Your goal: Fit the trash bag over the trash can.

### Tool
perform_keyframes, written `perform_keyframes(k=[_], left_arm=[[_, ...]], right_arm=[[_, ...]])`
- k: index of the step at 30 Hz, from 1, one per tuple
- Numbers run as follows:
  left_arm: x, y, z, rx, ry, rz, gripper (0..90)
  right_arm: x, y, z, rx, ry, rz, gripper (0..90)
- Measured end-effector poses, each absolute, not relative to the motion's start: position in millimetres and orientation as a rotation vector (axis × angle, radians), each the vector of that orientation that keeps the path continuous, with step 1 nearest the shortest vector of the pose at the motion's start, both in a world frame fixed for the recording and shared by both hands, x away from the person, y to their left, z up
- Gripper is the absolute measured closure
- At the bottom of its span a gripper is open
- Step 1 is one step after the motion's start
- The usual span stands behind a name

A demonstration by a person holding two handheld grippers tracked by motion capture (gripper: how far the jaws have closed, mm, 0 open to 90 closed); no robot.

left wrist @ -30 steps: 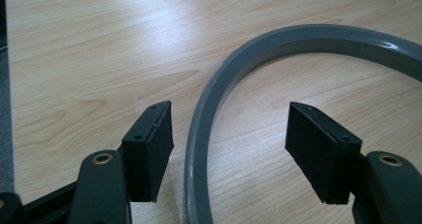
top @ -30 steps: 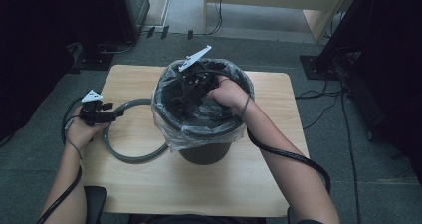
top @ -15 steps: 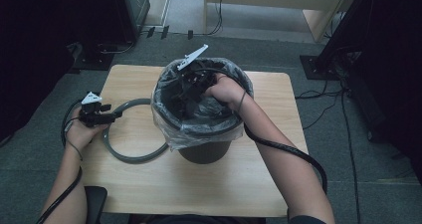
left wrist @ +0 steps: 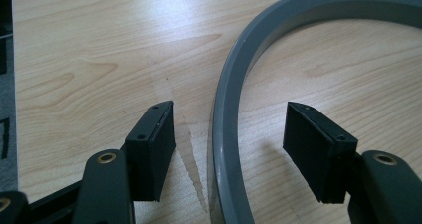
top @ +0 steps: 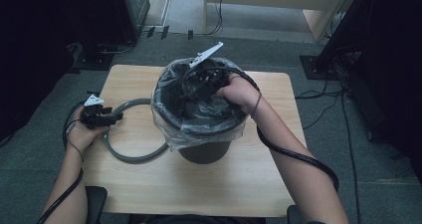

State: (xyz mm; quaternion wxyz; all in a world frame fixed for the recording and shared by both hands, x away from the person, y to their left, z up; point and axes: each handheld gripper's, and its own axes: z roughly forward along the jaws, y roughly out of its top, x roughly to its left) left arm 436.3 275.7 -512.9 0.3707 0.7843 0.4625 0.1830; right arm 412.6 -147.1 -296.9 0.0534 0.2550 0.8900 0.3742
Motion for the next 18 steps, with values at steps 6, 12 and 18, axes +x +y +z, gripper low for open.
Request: perform_keyframes(k=[6,12,18], left_arm=[[436.3,276.8,-513.8,2.004,1.180,0.468,37.0],[436.0,275.7,-514.5,2.014,1.170,0.490,37.0],[437.0,274.5,-514.6,1.998,1.190,0.482,34.9]], right_arm=[[428.9,-149.6,-311.7,0.952,2.638,1.058,15.0],[437.3,-145.0,-323.4,0.945,2.654,0.995,15.4],[439.5,-139.7,-333.5,0.911,2.689,0.962,15.3]])
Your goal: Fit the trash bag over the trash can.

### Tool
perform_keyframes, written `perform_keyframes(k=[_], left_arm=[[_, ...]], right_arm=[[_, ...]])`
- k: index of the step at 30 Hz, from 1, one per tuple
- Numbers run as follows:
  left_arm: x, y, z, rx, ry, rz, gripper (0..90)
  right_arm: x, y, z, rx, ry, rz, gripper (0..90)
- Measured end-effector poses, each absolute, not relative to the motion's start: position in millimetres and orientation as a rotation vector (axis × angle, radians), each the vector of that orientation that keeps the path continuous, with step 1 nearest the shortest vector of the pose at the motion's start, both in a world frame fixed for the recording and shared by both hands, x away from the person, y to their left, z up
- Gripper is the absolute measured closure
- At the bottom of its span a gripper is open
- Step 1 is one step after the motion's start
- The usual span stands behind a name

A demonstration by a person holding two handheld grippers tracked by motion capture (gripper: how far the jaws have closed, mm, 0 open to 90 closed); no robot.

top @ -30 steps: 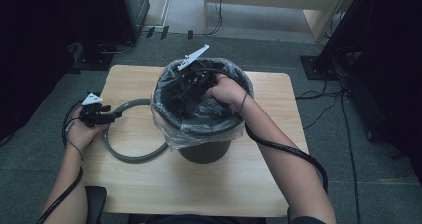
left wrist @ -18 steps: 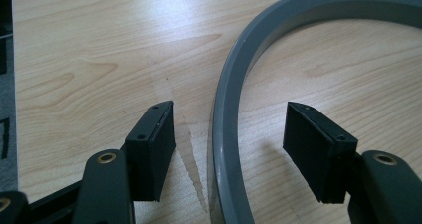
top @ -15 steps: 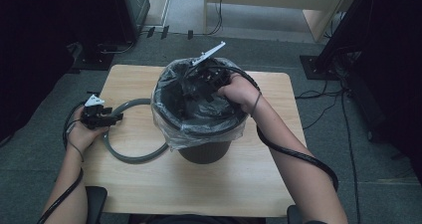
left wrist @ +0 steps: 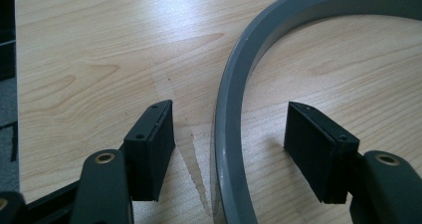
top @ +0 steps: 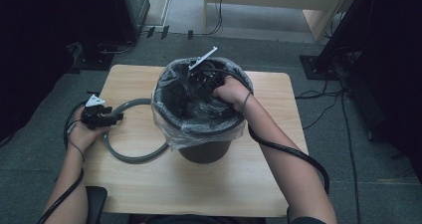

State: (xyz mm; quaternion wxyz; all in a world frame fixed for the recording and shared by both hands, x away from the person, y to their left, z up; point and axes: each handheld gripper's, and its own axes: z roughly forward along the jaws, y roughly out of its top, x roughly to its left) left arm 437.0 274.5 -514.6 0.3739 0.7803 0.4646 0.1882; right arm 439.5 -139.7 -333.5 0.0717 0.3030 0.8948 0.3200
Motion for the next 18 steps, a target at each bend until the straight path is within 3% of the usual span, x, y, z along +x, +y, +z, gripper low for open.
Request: perform_keyframes(k=[18], left_arm=[[437.6,277.2,-514.5,1.938,1.241,0.449,37.3]], right_arm=[[413.9,-156.1,-273.7,0.789,2.617,1.180,15.4]])
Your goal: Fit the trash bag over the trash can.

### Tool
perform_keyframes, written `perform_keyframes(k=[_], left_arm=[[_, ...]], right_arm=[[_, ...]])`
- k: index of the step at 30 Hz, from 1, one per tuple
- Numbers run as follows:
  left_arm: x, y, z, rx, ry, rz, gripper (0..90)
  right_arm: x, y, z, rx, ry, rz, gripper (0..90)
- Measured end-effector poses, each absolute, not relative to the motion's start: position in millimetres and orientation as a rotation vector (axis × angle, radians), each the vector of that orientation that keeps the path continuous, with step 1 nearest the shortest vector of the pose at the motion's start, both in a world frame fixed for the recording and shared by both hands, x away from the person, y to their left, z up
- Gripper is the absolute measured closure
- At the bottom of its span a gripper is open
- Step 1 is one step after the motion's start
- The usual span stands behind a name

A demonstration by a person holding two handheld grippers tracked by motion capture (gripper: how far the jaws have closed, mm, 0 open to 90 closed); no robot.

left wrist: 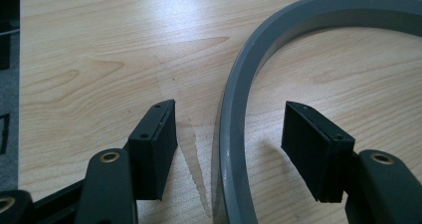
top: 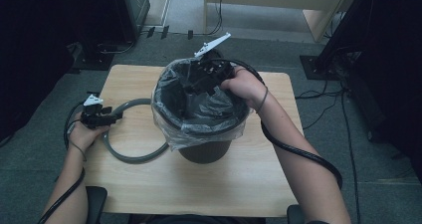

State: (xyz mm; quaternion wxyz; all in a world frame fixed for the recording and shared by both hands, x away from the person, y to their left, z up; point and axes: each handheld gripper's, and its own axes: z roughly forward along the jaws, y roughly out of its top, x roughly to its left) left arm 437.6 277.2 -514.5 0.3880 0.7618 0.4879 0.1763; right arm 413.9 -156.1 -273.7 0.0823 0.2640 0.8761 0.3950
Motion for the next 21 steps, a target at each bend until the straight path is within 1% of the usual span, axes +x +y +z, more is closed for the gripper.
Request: perform_keyframes(k=[2,6,14,21], left_arm=[[437.5,277.4,-514.4,1.931,1.247,0.441,36.0],[436.5,273.5,-514.5,1.960,1.237,0.477,35.8],[435.2,265.1,-515.2,2.025,1.204,0.536,30.5],[435.3,265.0,-515.3,2.024,1.204,0.536,30.4]], right_arm=[[409.9,-159.1,-269.8,0.765,2.632,1.174,15.4],[405.8,-165.0,-261.7,0.753,2.642,1.183,15.5],[400.3,-179.6,-247.9,0.766,2.622,1.209,15.6],[394.6,-197.3,-245.0,0.777,2.606,1.209,15.6]])
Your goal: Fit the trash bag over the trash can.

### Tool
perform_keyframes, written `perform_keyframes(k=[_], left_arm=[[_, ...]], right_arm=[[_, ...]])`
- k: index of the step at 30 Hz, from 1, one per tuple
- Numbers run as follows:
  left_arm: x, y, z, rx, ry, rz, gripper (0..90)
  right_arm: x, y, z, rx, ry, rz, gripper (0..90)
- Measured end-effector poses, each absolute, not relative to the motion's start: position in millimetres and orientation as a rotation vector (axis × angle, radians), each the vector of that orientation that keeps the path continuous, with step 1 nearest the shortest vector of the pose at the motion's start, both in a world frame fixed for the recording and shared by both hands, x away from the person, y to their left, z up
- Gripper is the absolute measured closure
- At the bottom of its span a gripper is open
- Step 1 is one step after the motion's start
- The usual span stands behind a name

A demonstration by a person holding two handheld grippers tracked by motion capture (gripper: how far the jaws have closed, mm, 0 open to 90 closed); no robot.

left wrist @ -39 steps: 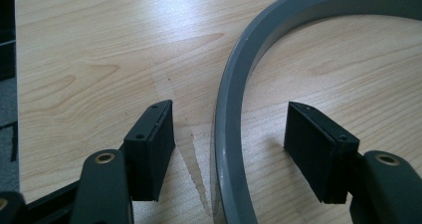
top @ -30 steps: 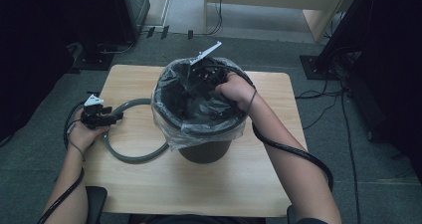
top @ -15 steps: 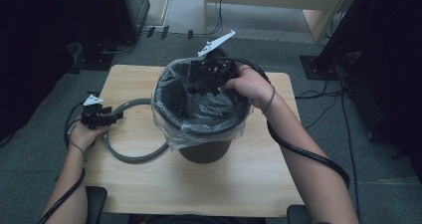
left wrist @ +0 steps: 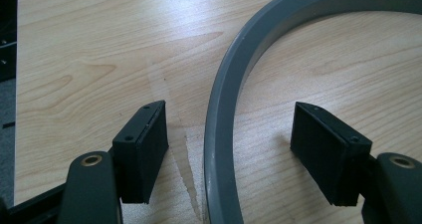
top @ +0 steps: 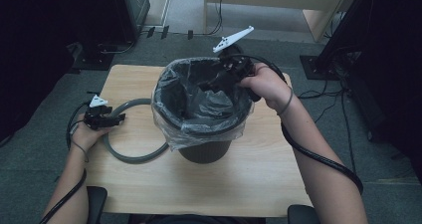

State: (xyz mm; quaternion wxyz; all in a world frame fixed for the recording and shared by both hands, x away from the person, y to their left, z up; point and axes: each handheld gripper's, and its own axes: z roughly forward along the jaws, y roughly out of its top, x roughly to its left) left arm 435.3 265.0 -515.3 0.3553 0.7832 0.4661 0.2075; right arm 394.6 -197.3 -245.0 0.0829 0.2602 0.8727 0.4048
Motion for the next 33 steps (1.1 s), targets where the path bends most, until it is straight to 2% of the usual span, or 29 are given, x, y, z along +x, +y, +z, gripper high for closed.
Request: perform_keyframes(k=[25,33], left_arm=[[435.3,264.6,-515.2,2.021,1.210,0.540,30.5],[435.5,265.8,-515.0,2.011,1.220,0.547,35.1]], right_arm=[[375.0,-254.1,-248.4,0.837,2.498,1.267,15.6],[365.1,-270.9,-255.9,0.865,2.483,1.256,15.6]])
